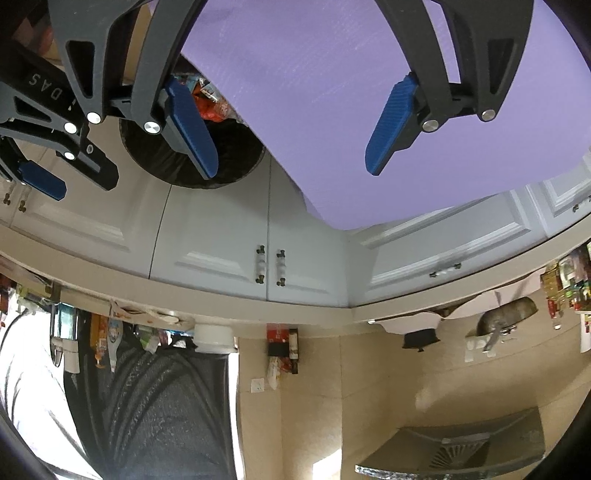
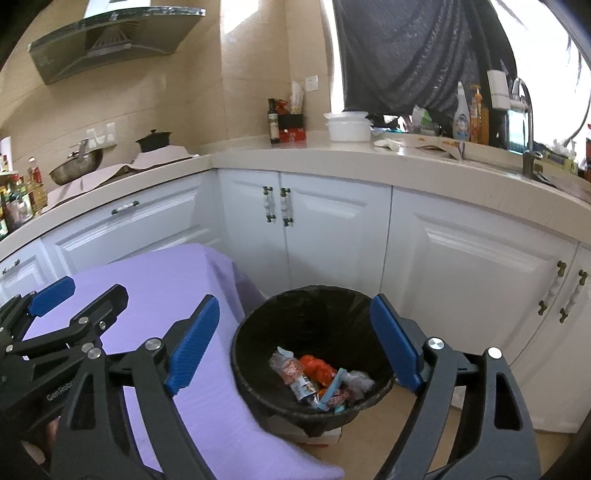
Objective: Collect trash
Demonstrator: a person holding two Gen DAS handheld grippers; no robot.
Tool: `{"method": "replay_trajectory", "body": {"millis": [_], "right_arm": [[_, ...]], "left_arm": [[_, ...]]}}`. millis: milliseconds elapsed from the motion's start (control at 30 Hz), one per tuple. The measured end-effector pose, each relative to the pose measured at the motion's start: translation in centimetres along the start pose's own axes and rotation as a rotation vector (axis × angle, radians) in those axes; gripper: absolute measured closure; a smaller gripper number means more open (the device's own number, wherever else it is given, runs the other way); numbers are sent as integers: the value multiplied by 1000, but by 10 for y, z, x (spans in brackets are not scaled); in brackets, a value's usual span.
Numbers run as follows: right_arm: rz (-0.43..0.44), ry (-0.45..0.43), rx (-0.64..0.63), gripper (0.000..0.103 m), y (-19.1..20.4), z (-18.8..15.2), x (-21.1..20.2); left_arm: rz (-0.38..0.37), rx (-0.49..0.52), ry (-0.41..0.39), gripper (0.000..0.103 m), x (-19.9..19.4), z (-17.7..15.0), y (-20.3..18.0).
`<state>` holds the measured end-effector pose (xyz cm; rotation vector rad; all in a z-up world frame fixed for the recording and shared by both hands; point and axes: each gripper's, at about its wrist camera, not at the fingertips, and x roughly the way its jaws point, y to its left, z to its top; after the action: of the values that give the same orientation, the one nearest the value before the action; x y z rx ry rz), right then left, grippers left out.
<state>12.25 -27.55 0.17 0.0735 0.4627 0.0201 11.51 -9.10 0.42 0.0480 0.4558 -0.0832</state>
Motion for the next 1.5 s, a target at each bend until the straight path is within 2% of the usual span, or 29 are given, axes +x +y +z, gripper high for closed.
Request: {"method": "replay_trajectory", "body": {"millis": [233,633,1500], "right_arm": [[9,-12,-9,19,15,-16,-27],[-7,-9,-33,16,28,-46,-54],[-17,-3,-46,14,34,-55,-58]], "left_arm": [[16,11,-16,21,-26,-20,12],[12,-2,-25,19,-48,-45,30],[7,-12,-7,19,-52,-59,39]]}}
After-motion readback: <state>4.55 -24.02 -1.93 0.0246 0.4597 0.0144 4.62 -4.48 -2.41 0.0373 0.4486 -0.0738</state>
